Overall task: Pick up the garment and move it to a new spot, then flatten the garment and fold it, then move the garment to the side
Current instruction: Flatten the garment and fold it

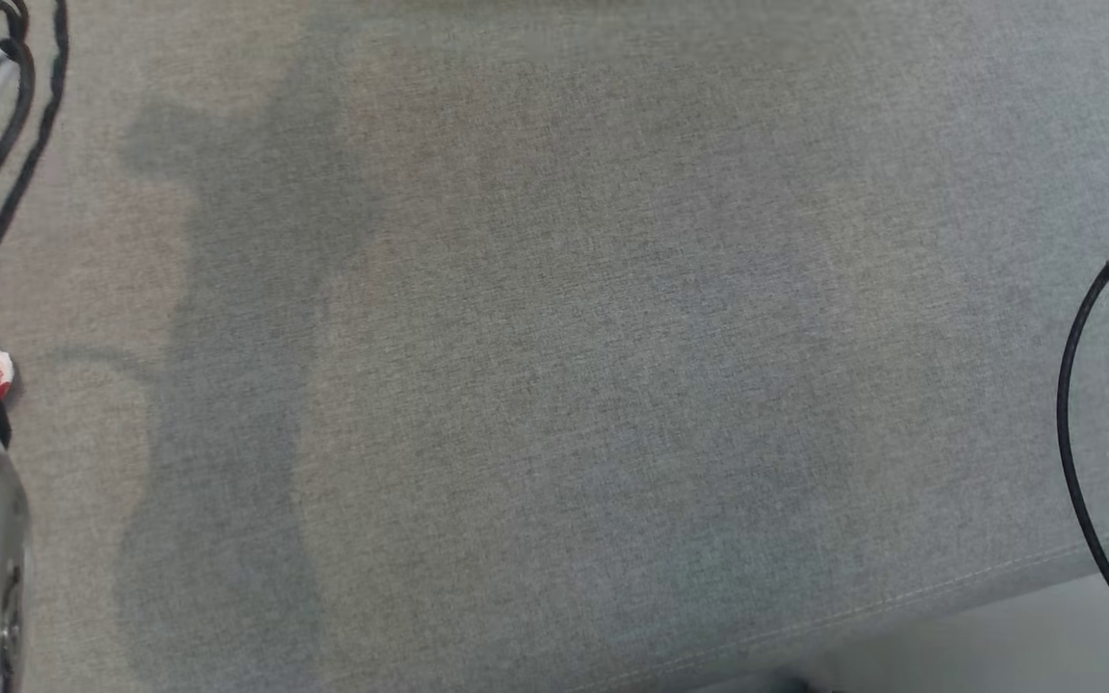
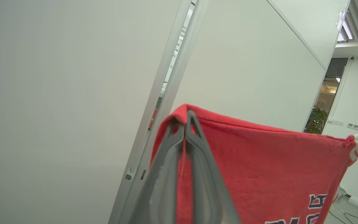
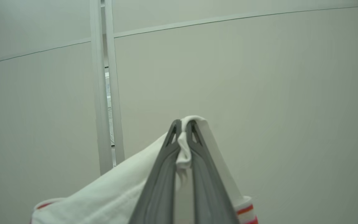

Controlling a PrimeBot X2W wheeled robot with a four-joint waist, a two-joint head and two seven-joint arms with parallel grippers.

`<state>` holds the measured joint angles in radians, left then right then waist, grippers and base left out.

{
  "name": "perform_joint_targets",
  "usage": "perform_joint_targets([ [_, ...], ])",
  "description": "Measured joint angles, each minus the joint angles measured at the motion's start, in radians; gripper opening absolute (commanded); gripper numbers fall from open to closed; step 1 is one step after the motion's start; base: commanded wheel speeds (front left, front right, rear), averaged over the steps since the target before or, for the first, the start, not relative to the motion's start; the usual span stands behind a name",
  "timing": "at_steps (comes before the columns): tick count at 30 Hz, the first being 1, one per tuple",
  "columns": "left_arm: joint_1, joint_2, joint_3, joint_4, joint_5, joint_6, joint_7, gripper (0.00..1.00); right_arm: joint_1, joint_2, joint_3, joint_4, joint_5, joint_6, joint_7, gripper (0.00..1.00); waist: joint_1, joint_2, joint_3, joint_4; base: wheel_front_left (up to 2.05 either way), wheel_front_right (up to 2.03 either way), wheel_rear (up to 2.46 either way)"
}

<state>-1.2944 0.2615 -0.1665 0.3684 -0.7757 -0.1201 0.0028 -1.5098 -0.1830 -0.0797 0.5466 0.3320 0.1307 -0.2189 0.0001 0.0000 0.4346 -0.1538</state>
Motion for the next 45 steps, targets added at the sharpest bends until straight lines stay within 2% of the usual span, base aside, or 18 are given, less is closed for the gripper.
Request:
perform_joint_targets([
  [5, -0.024, 0.031, -0.058, 0.042, 0.021, -0.007, -0.118, 0.00, -0.014, -0.016, 0.105, 0.056, 0.010, 0.000, -0.005, 0.00, 0.0000, 0.0000, 0.023, -0.035, 0.00, 0.00, 0.00],
  [8, 0.042, 0.046, -0.129, 0.078, -0.003, -0.007, -0.160, 0.00, 0.050, -0.037, 0.183, 0.090, 0.029, 0.000, 0.024, 0.00, 0.0000, 0.0000, 0.032, -0.048, 0.00, 0.00, 0.00],
  [16, 0.294, 0.043, -0.253, 0.239, -0.081, -0.007, -0.248, 0.00, 0.351, -0.075, 0.359, 0.140, 0.166, 0.000, 0.121, 0.00, 0.0000, 0.0000, 0.025, -0.059, 0.00, 0.00, 0.00],
  [21, 0.427, 0.015, -0.318, 0.312, -0.112, -0.007, -0.261, 0.00, 0.543, -0.162, 0.457, 0.118, 0.253, 0.000, 0.233, 0.00, -0.0001, 0.0000, -0.021, -0.042, 0.00, 0.00, 0.00],
  [26, 0.581, -0.010, -0.341, 0.393, -0.126, -0.008, -0.264, 0.00, 0.721, -0.236, 0.475, 0.100, 0.301, 0.000, 0.372, 0.00, -0.0002, 0.0000, -0.089, -0.019, 0.00, 0.00, 0.00],
  [32, 0.741, -0.058, -0.351, 0.441, -0.121, -0.008, -0.264, 0.00, 0.897, -0.274, 0.437, 0.048, 0.303, 0.001, 0.492, 0.00, -0.0002, 0.0000, -0.193, 0.013, 0.00, 0.00, 0.00],
  [36, 0.824, -0.069, -0.339, 0.444, -0.097, -0.009, -0.264, 0.00, 0.995, -0.280, 0.399, -0.001, 0.258, 0.001, 0.559, 0.00, -0.0002, 0.0000, -0.263, 0.035, 0.00, 0.00, 0.00],
  [45, 1.010, -0.089, -0.349, 0.386, -0.008, -0.009, -0.265, 0.00, 1.208, -0.273, 0.264, -0.167, 0.166, 0.001, 0.829, 0.00, -0.0002, 0.0000, -0.392, 0.082, 0.00, 0.00, 0.00],
])
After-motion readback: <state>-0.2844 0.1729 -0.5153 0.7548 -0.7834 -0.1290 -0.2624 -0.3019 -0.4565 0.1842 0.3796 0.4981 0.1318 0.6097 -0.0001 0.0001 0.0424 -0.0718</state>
